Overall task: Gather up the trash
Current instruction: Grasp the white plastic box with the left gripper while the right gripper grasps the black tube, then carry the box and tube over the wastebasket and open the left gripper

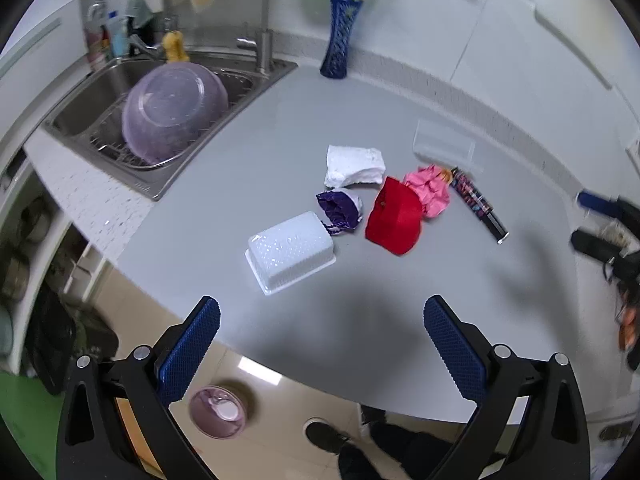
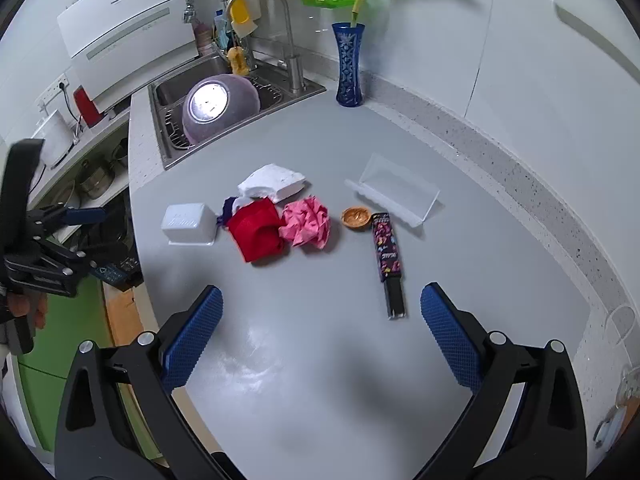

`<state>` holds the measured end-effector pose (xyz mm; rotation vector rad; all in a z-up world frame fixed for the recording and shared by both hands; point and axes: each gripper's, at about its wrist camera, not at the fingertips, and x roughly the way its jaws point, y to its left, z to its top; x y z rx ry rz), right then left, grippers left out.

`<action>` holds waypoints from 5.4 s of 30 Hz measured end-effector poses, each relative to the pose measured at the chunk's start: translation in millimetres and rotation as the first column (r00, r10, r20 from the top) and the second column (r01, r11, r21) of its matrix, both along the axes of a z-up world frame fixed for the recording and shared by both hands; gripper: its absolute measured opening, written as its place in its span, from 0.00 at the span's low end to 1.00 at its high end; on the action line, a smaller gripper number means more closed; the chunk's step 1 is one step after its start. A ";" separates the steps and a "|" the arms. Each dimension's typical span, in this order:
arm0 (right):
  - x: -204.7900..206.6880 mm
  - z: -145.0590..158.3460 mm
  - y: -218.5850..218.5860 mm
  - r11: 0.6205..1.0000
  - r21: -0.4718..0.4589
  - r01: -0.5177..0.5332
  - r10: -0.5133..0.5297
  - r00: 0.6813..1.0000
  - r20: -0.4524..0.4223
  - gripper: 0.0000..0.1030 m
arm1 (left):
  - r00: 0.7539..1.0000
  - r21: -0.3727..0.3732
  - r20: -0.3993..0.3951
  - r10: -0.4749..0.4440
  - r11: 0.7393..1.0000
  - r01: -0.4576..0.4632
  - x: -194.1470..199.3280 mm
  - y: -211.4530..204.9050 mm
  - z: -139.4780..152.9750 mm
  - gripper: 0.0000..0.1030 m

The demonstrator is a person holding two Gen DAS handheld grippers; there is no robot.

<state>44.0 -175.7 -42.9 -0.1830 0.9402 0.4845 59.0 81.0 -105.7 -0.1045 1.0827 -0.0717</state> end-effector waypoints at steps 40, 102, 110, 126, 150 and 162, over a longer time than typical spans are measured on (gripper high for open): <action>60.4 -40.6 -0.5 0.998 -0.029 0.053 -0.057 0.991 -0.120 0.95 | 0.983 -0.050 -0.080 -0.166 0.985 0.162 63.9 15.2 -60.4 0.49; -135.6 26.8 279.8 0.712 0.007 -0.702 0.702 0.712 0.038 0.22 | 0.846 -0.001 0.073 0.529 0.848 -0.530 -244.1 120.3 48.4 0.49; -194.6 -13.0 358.2 0.604 0.000 -0.797 0.797 0.604 -0.015 0.22 | 0.765 -0.017 0.043 0.643 0.766 -0.643 -298.1 166.9 15.8 0.49; -181.5 -341.3 440.0 0.596 -0.083 -0.799 0.786 0.601 -0.145 0.22 | 0.709 -0.098 -0.081 0.701 0.702 -0.705 -300.5 255.9 -342.7 0.49; -198.9 -488.8 462.2 0.506 -0.100 -0.857 0.826 0.515 -0.231 0.22 | 0.573 -0.176 -0.080 0.815 0.554 -0.813 -340.7 283.8 -453.6 0.95; -247.5 -518.3 500.2 0.418 -0.073 -0.905 0.864 0.422 -0.276 0.96 | 0.463 -0.172 -0.056 0.885 0.448 -0.877 -396.8 292.7 -437.4 0.95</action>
